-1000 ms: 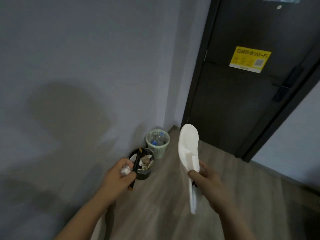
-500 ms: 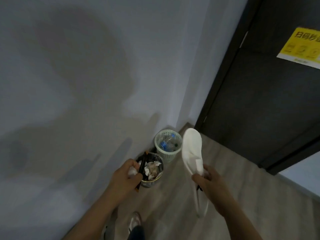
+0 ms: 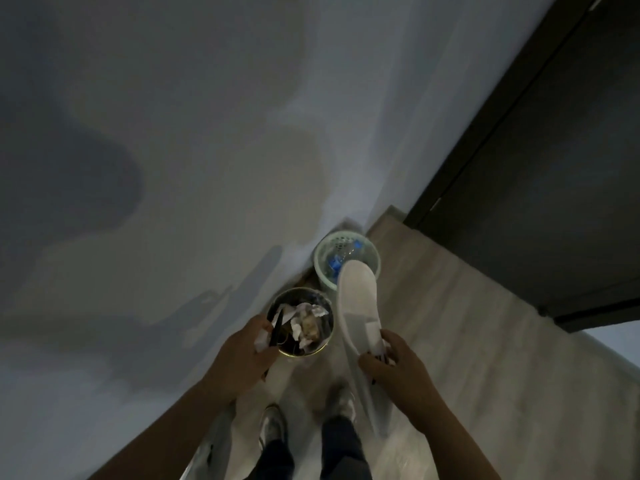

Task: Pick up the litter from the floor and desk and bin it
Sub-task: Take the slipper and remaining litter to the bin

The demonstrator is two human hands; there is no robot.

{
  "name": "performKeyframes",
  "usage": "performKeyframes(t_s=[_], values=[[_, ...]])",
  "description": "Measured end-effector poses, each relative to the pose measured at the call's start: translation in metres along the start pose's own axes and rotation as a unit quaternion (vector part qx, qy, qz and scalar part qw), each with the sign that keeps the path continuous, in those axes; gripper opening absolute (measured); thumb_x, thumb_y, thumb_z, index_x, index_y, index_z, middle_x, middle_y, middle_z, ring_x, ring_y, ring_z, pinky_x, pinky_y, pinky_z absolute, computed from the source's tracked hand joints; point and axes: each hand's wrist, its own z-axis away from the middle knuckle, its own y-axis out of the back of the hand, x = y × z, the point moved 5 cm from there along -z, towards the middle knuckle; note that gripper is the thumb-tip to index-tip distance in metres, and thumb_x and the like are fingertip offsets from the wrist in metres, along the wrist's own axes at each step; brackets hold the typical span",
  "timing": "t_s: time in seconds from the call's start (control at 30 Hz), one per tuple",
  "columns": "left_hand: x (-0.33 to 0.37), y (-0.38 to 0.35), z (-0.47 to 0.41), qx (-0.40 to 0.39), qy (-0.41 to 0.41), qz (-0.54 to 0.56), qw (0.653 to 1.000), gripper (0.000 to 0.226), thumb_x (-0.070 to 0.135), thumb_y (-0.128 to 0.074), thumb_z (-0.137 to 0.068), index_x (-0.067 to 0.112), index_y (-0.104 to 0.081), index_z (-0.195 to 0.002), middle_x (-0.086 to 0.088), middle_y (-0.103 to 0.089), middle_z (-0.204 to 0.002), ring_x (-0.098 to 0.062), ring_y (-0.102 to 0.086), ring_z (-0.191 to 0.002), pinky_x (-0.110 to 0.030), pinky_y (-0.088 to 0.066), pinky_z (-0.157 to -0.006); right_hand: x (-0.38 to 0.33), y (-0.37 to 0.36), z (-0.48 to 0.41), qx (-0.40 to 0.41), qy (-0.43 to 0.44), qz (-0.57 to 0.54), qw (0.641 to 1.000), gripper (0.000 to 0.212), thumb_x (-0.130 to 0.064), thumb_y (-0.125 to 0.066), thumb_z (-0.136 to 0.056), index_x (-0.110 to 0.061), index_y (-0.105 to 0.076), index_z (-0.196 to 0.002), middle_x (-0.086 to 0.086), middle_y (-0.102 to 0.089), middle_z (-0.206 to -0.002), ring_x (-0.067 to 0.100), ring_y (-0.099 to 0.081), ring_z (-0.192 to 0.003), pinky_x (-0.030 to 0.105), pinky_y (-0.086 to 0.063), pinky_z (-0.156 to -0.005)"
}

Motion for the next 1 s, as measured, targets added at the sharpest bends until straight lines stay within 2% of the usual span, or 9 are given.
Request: performKeyframes(t_s=[0.07,0.13,0.23,0.37,0.43,0.53,0.67,0.9,1.0], values=[[-0.014,-0.008,-0.021,-0.005,0.025,-0.016,1.000,0.029,0.023,-0.060,-0.086,0.019,-0.046,-0.111,0.004,-0.051,-0.069,-0.015,-0.053,-0.059,-0.021,-0.040,-0.054,0.005,-0.003,-0.030,-0.024,-0.010,0.029,0.999,0.064,-0.032,-0.068,-0.085,-0.021,-0.041,-0.141,0.002,-0.054,-0.128,0.018,-0.055,-0.107,0.032,-0.047,-0.085],[-0.029,-0.018,-0.042,-0.016,0.056,-0.051,0.997,0.042,0.020,-0.062,-0.087,0.019,-0.042,-0.124,0.003,-0.053,-0.070,-0.009,-0.053,-0.055,-0.020,-0.040,-0.054,0.012,-0.009,-0.060,-0.050,-0.028,0.047,0.997,0.068,-0.034,-0.067,-0.085,-0.021,-0.036,-0.144,0.002,-0.051,-0.132,0.018,-0.052,-0.109,0.031,-0.045,-0.087],[-0.053,-0.036,-0.071,-0.017,0.102,-0.056,0.993,0.051,0.019,-0.064,-0.086,0.014,-0.037,-0.130,0.000,-0.056,-0.072,-0.007,-0.053,-0.054,-0.023,-0.042,-0.055,0.023,-0.018,-0.100,-0.084,-0.054,0.076,0.992,0.068,-0.035,-0.065,-0.085,-0.022,-0.034,-0.144,0.000,-0.049,-0.126,0.018,-0.052,-0.106,0.030,-0.044,-0.083],[-0.086,-0.070,-0.120,-0.021,0.148,-0.057,0.987,0.052,0.021,-0.064,-0.086,0.011,-0.036,-0.129,-0.003,-0.056,-0.086,-0.005,-0.052,-0.053,-0.012,-0.034,-0.045,0.044,-0.021,-0.160,-0.095,-0.080,0.098,0.987,0.066,-0.035,-0.064,-0.086,-0.019,-0.036,-0.143,0.002,-0.051,-0.123,0.021,-0.053,-0.105,0.033,-0.047,-0.085],[-0.103,-0.091,-0.149,-0.024,0.160,-0.065,0.985,0.054,0.020,-0.064,-0.086,0.009,-0.037,-0.131,-0.004,-0.054,-0.093,-0.007,-0.052,-0.062,-0.011,-0.033,-0.049,0.056,-0.023,-0.188,-0.100,-0.091,0.100,0.986,0.063,-0.033,-0.065,-0.087,-0.020,-0.037,-0.142,0.000,-0.051,-0.116,0.019,-0.054,-0.102,0.030,-0.047,-0.080],[-0.128,-0.126,-0.194,-0.037,0.178,-0.068,0.981,0.059,0.021,-0.064,-0.085,0.008,-0.035,-0.136,-0.009,-0.058,-0.107,-0.016,-0.052,-0.080,-0.023,-0.039,-0.067,0.075,-0.026,-0.227,-0.106,-0.099,0.098,0.984,0.057,-0.030,-0.066,-0.085,-0.021,-0.041,-0.136,-0.003,-0.054,-0.110,0.015,-0.057,-0.096,0.027,-0.049,-0.074],[-0.150,-0.167,-0.250,-0.054,0.185,-0.091,0.977,0.053,0.021,-0.062,-0.087,0.009,-0.037,-0.132,-0.013,-0.056,-0.116,-0.027,-0.056,-0.095,-0.027,-0.037,-0.071,0.109,-0.034,-0.275,-0.107,-0.113,0.102,0.983,0.055,-0.030,-0.068,-0.083,-0.023,-0.045,-0.132,-0.007,-0.057,-0.105,0.010,-0.059,-0.091,0.024,-0.050,-0.069],[-0.196,-0.220,-0.331,-0.025,0.190,-0.064,0.979,0.067,0.021,-0.066,-0.086,0.006,-0.032,-0.142,-0.017,-0.048,-0.136,-0.032,-0.048,-0.122,-0.027,-0.036,-0.085,0.163,-0.052,-0.333,-0.119,-0.132,0.108,0.978,0.060,-0.033,-0.067,-0.083,-0.029,-0.041,-0.137,-0.006,-0.057,-0.112,0.011,-0.059,-0.094,0.023,-0.051,-0.070],[-0.210,-0.228,-0.348,-0.031,0.215,-0.084,0.972,0.056,0.022,-0.062,-0.088,0.004,-0.041,-0.137,-0.020,-0.049,-0.135,-0.034,-0.046,-0.125,-0.035,-0.038,-0.097,0.175,-0.058,-0.345,-0.128,-0.131,0.108,0.977,0.062,-0.033,-0.068,-0.083,-0.026,-0.040,-0.138,-0.004,-0.057,-0.114,0.012,-0.060,-0.096,0.022,-0.051,-0.069]])
